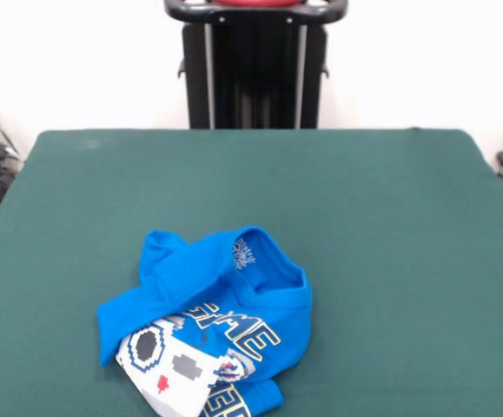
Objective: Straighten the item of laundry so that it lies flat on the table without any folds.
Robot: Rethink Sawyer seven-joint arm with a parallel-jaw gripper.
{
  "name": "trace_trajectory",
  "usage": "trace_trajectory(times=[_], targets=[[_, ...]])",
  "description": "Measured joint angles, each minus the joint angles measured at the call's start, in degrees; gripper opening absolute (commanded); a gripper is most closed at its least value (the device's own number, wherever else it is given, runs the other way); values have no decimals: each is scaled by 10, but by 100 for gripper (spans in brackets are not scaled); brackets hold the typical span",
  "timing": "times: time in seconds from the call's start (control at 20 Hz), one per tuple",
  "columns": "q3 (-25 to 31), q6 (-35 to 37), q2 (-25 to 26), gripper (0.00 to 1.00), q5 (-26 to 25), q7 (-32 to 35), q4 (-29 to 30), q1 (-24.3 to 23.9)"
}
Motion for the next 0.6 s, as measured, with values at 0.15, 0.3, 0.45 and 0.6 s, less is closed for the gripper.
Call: trace_trajectory(times=[0.15, 0.3, 0.45, 0.6], targets=[[0, -28, 51, 0, -5, 0, -19, 3], [0, -39, 78, 0, -5, 0, -28, 6], [0, -50, 119, 0, -6, 0, -39, 10], [0, -61, 149, 0, -7, 0, -43, 12]])
